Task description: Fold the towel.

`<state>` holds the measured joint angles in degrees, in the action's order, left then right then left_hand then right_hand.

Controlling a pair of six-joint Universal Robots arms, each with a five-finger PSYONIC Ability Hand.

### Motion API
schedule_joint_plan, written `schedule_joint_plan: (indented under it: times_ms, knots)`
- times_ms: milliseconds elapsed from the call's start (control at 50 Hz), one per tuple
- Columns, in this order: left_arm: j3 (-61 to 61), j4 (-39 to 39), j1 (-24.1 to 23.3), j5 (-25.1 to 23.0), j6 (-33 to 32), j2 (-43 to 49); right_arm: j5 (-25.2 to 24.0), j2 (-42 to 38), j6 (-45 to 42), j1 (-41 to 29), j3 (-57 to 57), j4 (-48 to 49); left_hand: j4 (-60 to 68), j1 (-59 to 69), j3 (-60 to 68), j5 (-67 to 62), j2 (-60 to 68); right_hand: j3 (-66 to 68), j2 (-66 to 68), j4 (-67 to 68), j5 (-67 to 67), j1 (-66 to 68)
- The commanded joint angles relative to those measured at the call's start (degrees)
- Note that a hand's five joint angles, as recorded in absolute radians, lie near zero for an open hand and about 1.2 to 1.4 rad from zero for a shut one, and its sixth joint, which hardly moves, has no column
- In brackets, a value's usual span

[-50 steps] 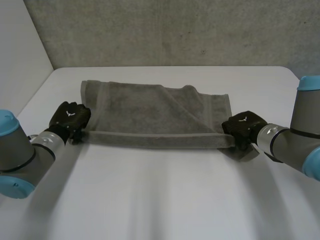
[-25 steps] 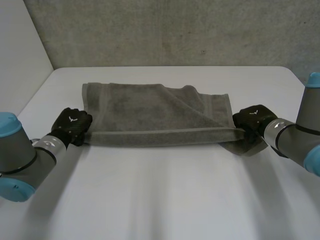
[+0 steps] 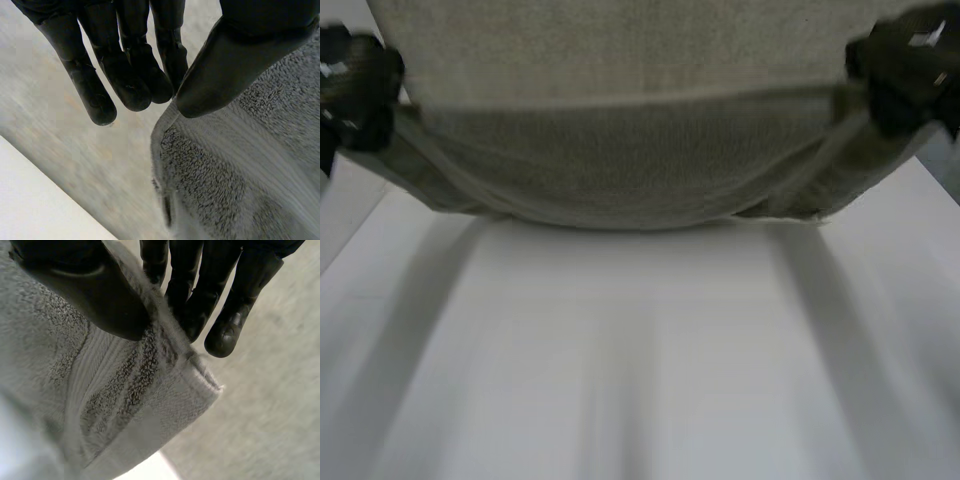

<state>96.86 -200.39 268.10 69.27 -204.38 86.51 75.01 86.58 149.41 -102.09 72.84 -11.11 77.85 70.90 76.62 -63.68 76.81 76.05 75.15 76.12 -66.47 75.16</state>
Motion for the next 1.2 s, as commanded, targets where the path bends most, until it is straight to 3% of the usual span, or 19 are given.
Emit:
schedule_joint_plan:
  times_ms: [20, 120, 240, 280, 420, 580, 720, 880, 1020, 1120, 1200]
  knots:
    - [-2.9, 0.6, -0.2, -0.3, 6.5, -5.5, -2.8, 4.2, 0.0, 0.0, -9.4, -6.2, 2.2, 9.1, 3.4, -6.3, 3.2, 3.9, 4.9, 3.9, -3.5, 4.8]
    - [-6.2, 2.2, 0.1, -0.4, 9.4, -4.5, -3.8, -4.6, -0.9, 0.5, -17.5, -14.7, 2.2, 9.1, 3.4, -6.3, 3.2, 3.9, 4.9, 3.9, -3.5, 4.8]
    - [-12.5, 3.0, 0.0, -0.3, 9.9, 9.2, -2.2, -18.5, -3.5, -0.5, -30.3, -21.8, 2.2, 9.1, 3.4, -6.3, 3.2, 3.9, 4.9, 3.9, -3.5, 4.8]
    - [-17.6, 4.6, -0.6, 0.2, 9.8, 16.6, -1.6, -22.0, -4.4, -0.7, -33.4, -22.1, 2.2, 9.1, 3.4, -6.3, 3.2, 3.9, 4.9, 3.9, -3.5, 4.8]
    - [-31.1, 9.7, -1.4, 2.9, 9.9, 28.8, 4.0, -39.5, -5.3, -2.4, -54.5, -22.0, 2.2, 9.1, 3.4, -6.3, 3.2, 3.9, 4.9, 3.9, -3.5, 4.8]
    - [-46.0, 10.1, -4.2, 7.1, 10.7, 32.3, 6.2, -44.7, -2.8, -3.2, -70.0, -16.5, 2.2, 9.1, 3.4, -6.3, 3.2, 3.9, 4.9, 3.9, -3.5, 4.8]
    - [-50.1, 10.1, -4.5, 7.3, 14.3, 29.6, 5.7, -41.1, 1.1, -3.3, -69.7, -14.5, 2.2, 9.1, 3.4, -6.3, 3.2, 3.9, 4.9, 3.9, -3.5, 4.8]
    - [-43.9, 10.1, -4.5, 7.0, 15.4, 27.5, 5.1, -39.6, 0.5, -4.8, -61.7, -18.8, 2.2, 9.1, 3.4, -6.3, 3.2, 3.9, 4.9, 3.9, -3.5, 4.8]
    - [-27.4, 6.3, -3.7, 6.3, 15.1, 26.7, 3.8, -37.7, 0.2, -5.0, -49.6, -23.1, 2.2, 9.1, 3.4, -6.3, 3.2, 3.9, 4.9, 3.9, -3.5, 4.8]
    - [-15.6, 0.9, -2.9, 3.2, 14.5, 26.5, -3.8, -34.3, -3.6, -3.8, -30.1, -22.2, 2.2, 9.1, 3.4, -6.3, 3.2, 3.9, 4.9, 3.9, -3.5, 4.8]
    - [-4.9, -3.9, -0.8, 0.0, 14.5, 25.6, -4.9, -32.6, -7.2, -2.8, -20.8, -19.8, 2.2, 9.1, 3.4, -6.3, 3.2, 3.9, 4.9, 3.9, -3.5, 4.8]
